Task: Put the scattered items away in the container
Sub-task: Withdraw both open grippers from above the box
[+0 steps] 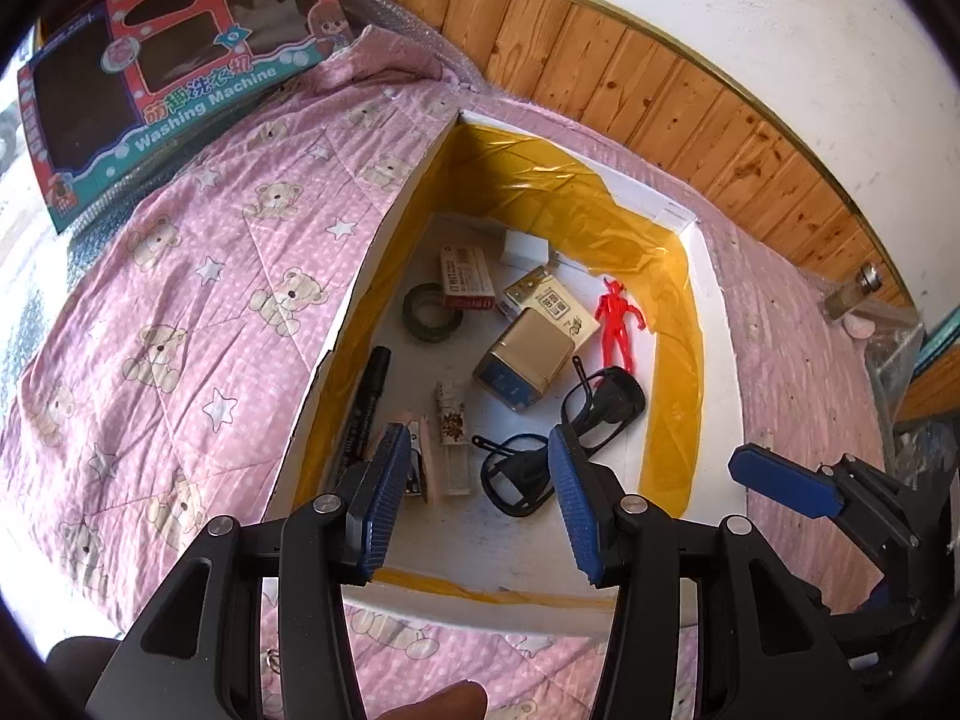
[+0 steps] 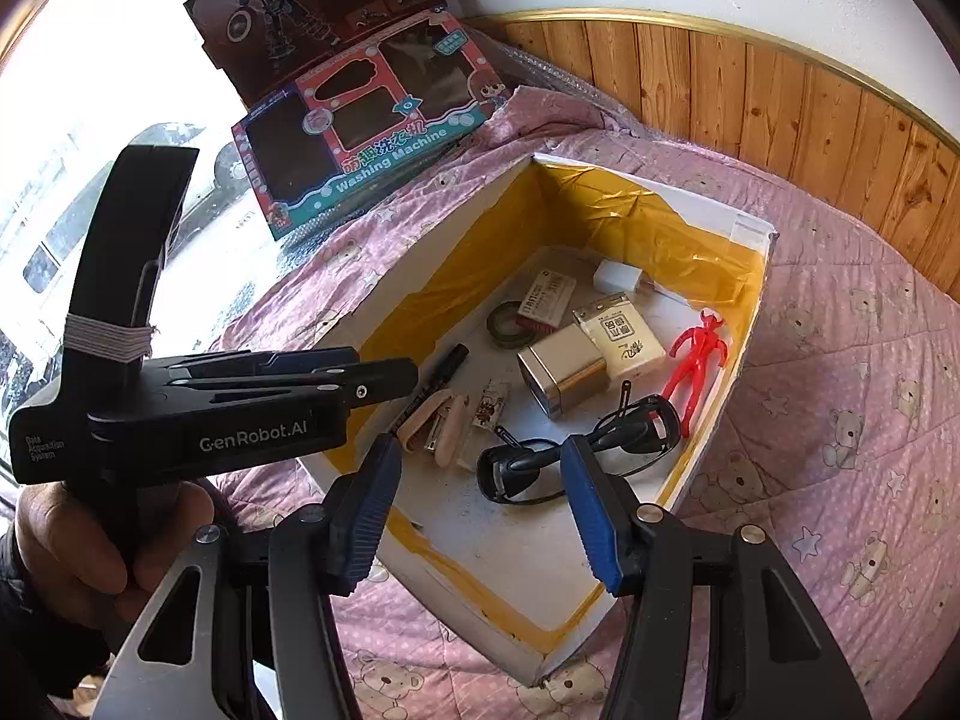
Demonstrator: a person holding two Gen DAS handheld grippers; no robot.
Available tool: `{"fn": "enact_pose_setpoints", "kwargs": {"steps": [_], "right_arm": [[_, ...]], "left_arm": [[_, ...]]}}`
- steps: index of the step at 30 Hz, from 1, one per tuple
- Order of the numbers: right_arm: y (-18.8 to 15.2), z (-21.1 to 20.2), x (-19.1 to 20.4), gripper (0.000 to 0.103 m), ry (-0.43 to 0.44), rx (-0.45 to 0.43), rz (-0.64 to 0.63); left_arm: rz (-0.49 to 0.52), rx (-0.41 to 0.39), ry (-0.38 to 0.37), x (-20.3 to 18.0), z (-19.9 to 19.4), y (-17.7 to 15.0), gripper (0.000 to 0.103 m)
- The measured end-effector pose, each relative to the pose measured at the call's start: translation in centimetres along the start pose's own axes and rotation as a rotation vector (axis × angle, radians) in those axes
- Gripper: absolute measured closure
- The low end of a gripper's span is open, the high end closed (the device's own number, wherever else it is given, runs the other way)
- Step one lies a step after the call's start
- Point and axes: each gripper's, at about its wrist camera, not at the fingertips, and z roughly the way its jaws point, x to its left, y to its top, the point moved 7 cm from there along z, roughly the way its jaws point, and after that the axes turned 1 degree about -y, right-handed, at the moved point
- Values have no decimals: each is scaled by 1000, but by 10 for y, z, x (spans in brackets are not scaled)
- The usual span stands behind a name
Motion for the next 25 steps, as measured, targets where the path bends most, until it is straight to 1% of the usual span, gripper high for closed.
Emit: {"fn": "enact_pose_setpoints", "kwargs": {"steps": [2, 8, 12, 17, 21, 25], "right_arm": [[-6, -5, 4, 46, -17, -2, -28], [-22, -23, 4, 46, -88, -6, -102], [-31, -37, 3, 45, -98, -10, -113], [-46, -50, 6, 44, -105, -17, -127], [-58, -58, 11, 43, -115, -8, -142], [-68, -64, 15, 43, -148, 5, -168]], "left_arm": [[19, -8, 3, -7, -7, -4, 46], [47, -20, 7, -24, -29, -20, 41], [55, -29, 7, -31, -41, -31, 39], [53, -40, 7, -39, -55, -45, 34], [66, -63, 16, -47, -67, -54, 33], [74, -75, 25, -53, -78, -61, 33]]}}
